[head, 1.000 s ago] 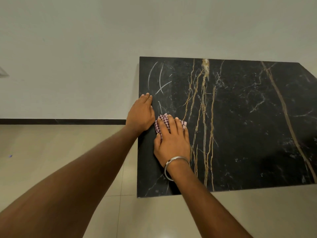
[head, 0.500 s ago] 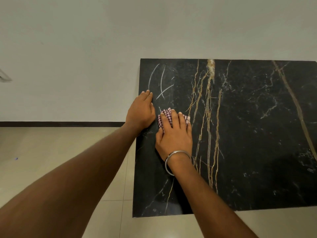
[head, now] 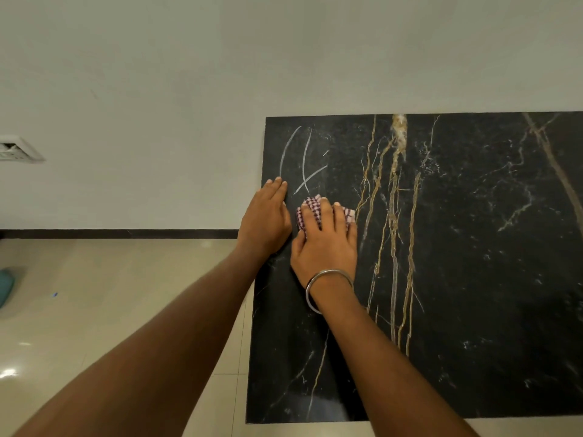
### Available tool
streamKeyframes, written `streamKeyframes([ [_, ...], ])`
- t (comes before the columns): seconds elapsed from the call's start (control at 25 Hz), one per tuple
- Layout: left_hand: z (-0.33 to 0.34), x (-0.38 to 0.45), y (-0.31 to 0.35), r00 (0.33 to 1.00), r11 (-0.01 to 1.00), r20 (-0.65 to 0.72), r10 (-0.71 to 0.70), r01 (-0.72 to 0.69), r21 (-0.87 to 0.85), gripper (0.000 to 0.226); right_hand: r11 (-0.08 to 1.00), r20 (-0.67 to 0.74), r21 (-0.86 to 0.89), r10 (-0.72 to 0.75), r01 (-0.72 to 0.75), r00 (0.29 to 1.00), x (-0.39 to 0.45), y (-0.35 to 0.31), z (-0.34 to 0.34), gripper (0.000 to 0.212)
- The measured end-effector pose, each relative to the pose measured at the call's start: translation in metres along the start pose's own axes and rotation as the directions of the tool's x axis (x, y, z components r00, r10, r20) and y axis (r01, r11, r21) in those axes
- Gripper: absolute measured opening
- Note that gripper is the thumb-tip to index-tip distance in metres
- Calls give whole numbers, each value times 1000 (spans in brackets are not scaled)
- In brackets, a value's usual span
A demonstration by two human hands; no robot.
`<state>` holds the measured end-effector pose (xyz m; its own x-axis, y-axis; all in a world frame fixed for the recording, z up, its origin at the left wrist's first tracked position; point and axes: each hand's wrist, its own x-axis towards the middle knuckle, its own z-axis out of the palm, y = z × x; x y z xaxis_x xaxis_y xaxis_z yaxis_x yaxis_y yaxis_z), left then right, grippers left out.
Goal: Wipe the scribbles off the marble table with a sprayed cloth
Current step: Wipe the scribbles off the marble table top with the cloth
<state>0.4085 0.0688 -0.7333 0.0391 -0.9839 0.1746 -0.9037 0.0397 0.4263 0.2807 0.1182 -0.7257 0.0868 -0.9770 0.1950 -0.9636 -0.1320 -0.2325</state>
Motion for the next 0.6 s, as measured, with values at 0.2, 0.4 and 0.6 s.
streamKeyframes([
  [0.2, -2, 1, -4, 1000, 1000, 18, 19, -19, 16, 50, 999, 32, -26, -20, 20, 999, 13, 18, -2, 54],
  [0.4, 0, 4, -3, 1000, 1000, 21, 18, -18, 1, 54, 992, -11, -37, 124, -124, 992, 31, 28, -3, 54],
  [0.6, 1, 6, -8, 998, 999, 55, 36, -35, -21, 54, 1000, 21, -8, -3, 3, 1000, 33, -9, 8, 52],
])
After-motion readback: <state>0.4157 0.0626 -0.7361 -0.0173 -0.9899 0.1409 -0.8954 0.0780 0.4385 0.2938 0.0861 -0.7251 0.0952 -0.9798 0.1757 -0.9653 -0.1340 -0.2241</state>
